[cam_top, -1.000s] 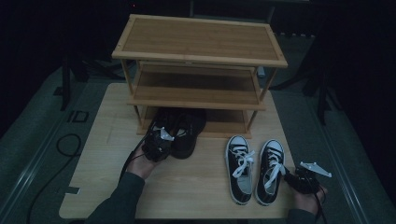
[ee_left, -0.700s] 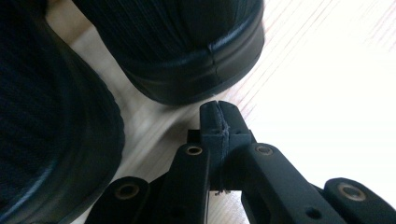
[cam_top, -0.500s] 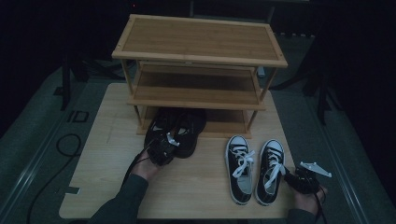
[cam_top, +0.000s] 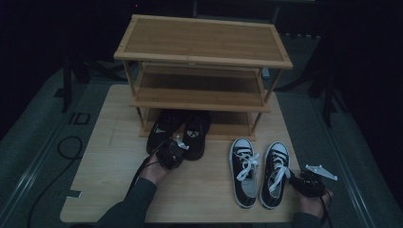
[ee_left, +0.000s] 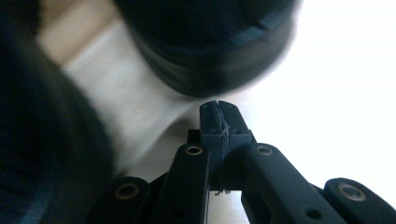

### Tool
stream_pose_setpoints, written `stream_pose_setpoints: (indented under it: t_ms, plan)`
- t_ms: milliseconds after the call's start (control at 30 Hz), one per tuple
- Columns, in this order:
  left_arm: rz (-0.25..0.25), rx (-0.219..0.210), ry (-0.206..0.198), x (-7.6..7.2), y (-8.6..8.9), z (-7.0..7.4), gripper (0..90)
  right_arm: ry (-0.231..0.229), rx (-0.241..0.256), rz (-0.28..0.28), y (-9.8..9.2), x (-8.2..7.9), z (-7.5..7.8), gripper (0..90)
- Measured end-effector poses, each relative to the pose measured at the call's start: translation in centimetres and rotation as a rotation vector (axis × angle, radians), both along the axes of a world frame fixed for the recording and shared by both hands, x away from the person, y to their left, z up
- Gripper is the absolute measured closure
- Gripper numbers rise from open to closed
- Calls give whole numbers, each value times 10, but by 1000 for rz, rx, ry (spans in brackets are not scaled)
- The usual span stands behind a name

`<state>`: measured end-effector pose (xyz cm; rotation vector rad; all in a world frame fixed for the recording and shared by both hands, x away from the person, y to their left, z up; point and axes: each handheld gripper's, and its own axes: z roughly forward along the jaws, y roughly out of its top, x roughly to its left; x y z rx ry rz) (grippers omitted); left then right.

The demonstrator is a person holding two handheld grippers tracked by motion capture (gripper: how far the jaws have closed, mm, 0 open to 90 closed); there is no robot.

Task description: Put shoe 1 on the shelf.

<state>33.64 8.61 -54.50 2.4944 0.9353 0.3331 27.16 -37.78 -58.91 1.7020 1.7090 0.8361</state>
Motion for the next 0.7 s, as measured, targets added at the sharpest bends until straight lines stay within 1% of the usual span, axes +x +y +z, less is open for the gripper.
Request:
stream_pose_setpoints:
  t_ms: [33,67,100,133,167,200,233,267,300,333,367,400,433,467,500,533,567,600,633,667,700]
  plan:
    - [-17,-3,6,-2,-3,-1,900,0,0,0,0,0,0,459]
    - [-33,4,7,-3,-7,-3,900,0,0,0,0,0,0,459]
    - [-33,4,7,-3,-7,-3,900,0,0,0,0,0,0,459]
    - [-37,-3,7,-2,-12,-4,900,0,-1,-1,0,0,0,459]
    - [-41,3,4,-1,-16,-4,900,0,-1,-1,0,0,0,458]
    - [-41,3,4,-1,-16,-4,900,0,0,-1,0,0,0,458]
    - [-32,1,1,2,-19,-3,900,0,1,-2,0,0,0,458]
    - [-31,-8,16,5,-19,-2,900,0,1,-2,0,0,0,458]
    - [-30,-7,13,6,-20,-2,900,0,1,-1,0,0,0,458]
    - [-16,6,-4,7,-22,0,900,0,0,0,0,0,0,458]
    - [-7,12,-10,8,-23,0,900,0,1,0,0,0,0,458]
    - [3,4,-8,12,-24,1,900,0,1,0,0,0,0,458]
    - [4,11,-8,15,-25,1,900,0,1,0,0,0,0,458]
    - [12,28,-12,19,-26,2,900,0,1,0,0,0,0,458]
    - [19,27,-14,22,-27,2,900,0,1,0,0,0,0,458]
    - [19,27,-14,22,-27,2,900,0,1,0,0,0,0,458]
    - [26,31,-18,27,-29,2,900,0,1,0,0,0,0,458]
    - [26,31,-18,27,-29,2,900,0,1,0,0,0,0,458]
    - [41,32,-23,32,-31,1,900,0,1,0,0,0,0,458]
    - [44,35,-18,38,-32,2,900,0,1,0,0,0,0,458]
    - [44,35,-18,38,-32,2,900,0,1,0,0,0,0,458]
